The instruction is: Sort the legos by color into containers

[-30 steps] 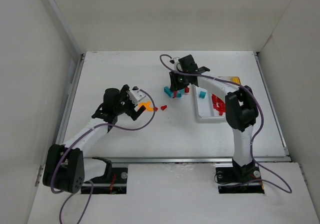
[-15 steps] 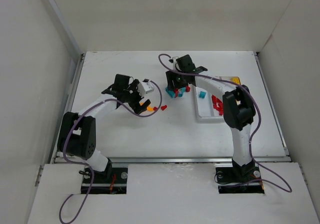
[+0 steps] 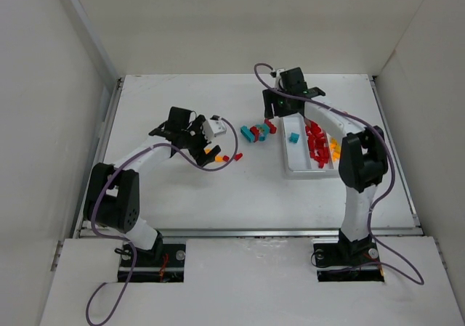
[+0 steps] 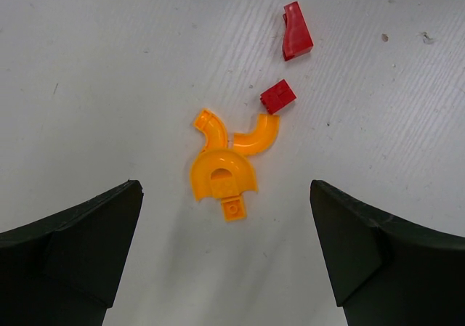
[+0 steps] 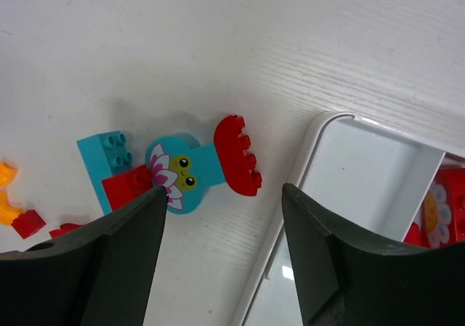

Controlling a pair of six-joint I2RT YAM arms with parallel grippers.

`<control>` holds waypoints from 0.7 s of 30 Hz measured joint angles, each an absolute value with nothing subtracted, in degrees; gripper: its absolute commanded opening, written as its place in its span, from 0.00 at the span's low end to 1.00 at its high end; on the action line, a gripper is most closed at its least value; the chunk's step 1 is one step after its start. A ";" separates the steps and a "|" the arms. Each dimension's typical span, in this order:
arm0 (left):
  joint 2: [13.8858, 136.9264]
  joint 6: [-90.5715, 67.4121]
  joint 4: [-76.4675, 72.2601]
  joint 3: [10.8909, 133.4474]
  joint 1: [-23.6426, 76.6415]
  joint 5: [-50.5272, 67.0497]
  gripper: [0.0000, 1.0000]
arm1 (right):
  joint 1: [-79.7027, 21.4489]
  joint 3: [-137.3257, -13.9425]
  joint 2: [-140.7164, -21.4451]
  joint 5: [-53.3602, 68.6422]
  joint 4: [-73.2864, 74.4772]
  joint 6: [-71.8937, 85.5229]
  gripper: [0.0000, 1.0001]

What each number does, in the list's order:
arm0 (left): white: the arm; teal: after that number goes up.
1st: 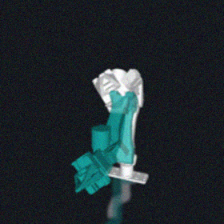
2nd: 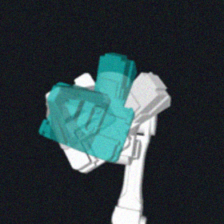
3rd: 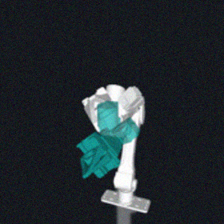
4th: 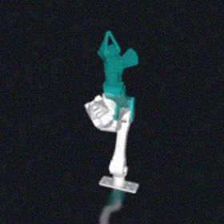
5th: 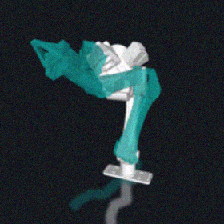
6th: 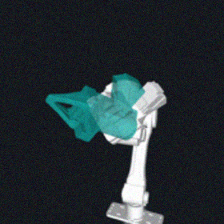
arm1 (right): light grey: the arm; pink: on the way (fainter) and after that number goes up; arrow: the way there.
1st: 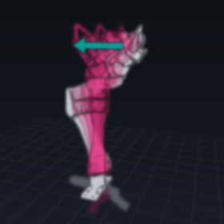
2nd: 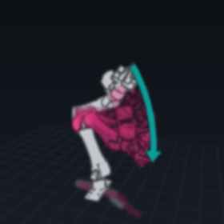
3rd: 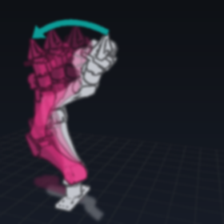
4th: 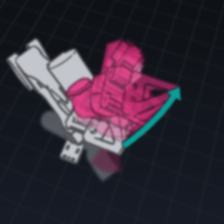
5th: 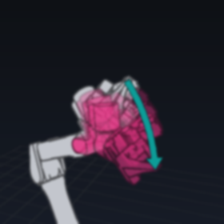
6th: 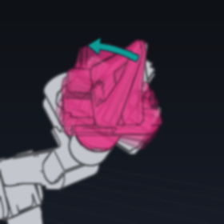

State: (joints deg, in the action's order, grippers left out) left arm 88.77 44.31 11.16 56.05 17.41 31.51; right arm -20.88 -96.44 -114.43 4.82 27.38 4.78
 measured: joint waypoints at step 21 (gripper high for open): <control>88.01 48.84 12.43 58.65 19.03 31.48 1.00 | -22.26 -105.23 -122.63 2.94 40.36 -24.73 0.67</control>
State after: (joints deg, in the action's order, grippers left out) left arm 88.01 48.84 12.43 58.65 19.03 31.48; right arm -22.26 -105.23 -122.63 2.94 40.36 -24.73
